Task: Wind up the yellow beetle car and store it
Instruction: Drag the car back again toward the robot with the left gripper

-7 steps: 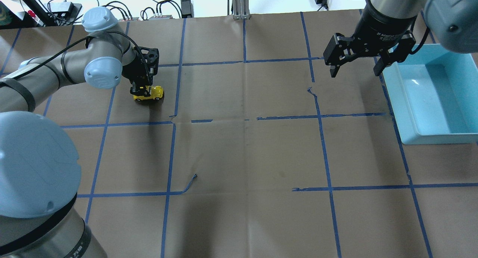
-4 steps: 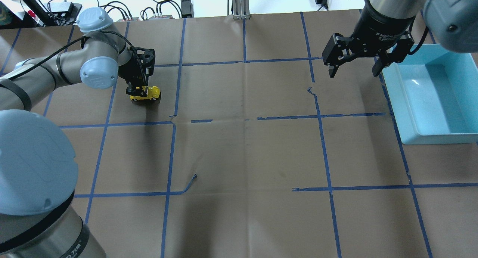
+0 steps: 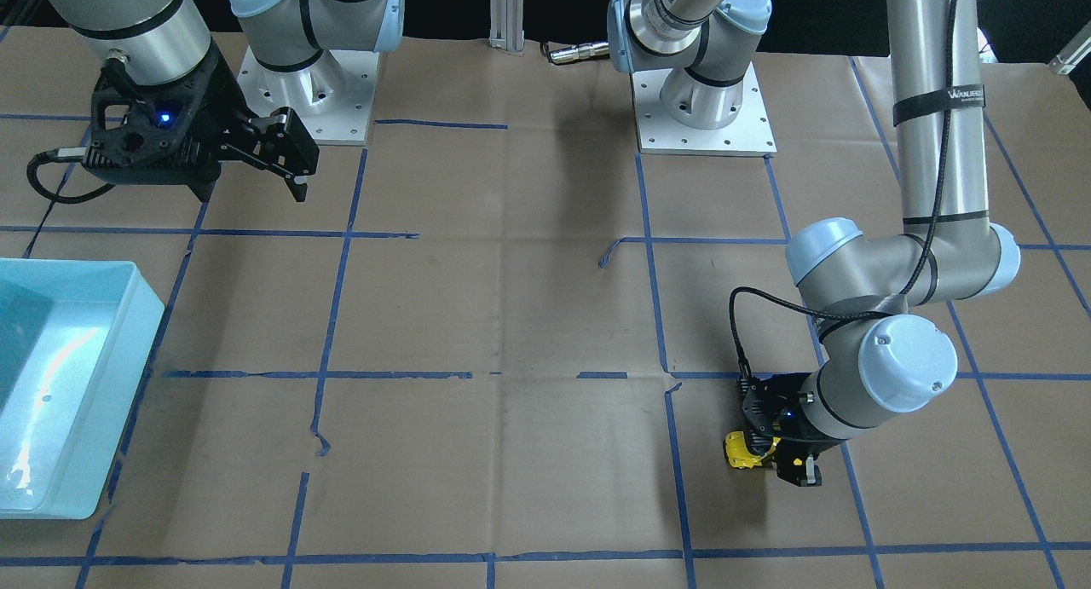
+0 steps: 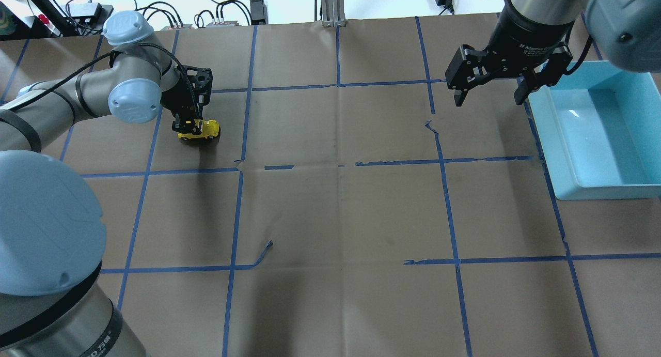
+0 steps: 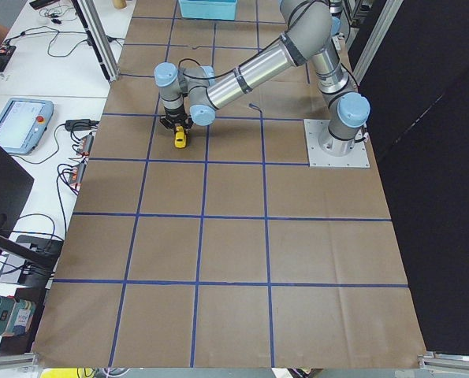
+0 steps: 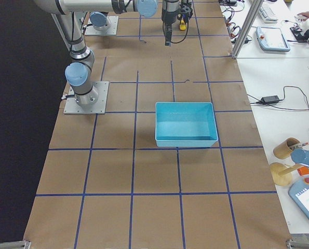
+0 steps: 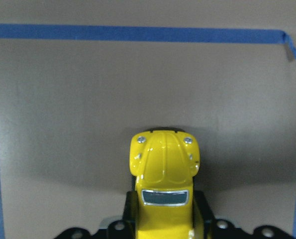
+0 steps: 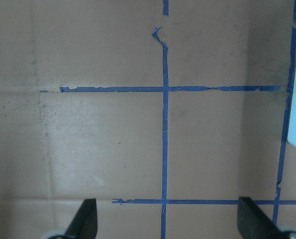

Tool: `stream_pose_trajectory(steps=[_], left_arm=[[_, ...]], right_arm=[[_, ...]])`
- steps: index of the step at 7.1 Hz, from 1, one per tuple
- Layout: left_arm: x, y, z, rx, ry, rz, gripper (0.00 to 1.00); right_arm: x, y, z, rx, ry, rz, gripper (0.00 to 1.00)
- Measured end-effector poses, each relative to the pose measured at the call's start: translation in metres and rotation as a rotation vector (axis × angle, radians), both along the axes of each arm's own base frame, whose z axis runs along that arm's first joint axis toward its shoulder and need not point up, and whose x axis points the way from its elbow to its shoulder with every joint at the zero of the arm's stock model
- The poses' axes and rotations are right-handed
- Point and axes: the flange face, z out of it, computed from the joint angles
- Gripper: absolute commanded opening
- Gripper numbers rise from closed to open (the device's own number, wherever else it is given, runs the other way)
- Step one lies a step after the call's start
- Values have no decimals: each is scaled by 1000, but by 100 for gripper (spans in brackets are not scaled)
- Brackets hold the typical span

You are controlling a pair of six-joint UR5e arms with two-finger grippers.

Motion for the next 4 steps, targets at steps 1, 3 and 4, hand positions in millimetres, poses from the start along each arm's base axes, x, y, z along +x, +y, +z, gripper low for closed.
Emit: stream_pose_trajectory(steps=[1, 3, 4], left_arm=[[1, 0, 0, 1, -8, -1, 0], [7, 0, -1, 1, -15, -6, 0], [13, 0, -1, 2, -16, -3, 0]], right_arm=[[0, 0, 0, 0, 0, 0, 100], [0, 0, 0, 1, -1, 0, 100], [0, 0, 0, 1, -2, 0, 100]])
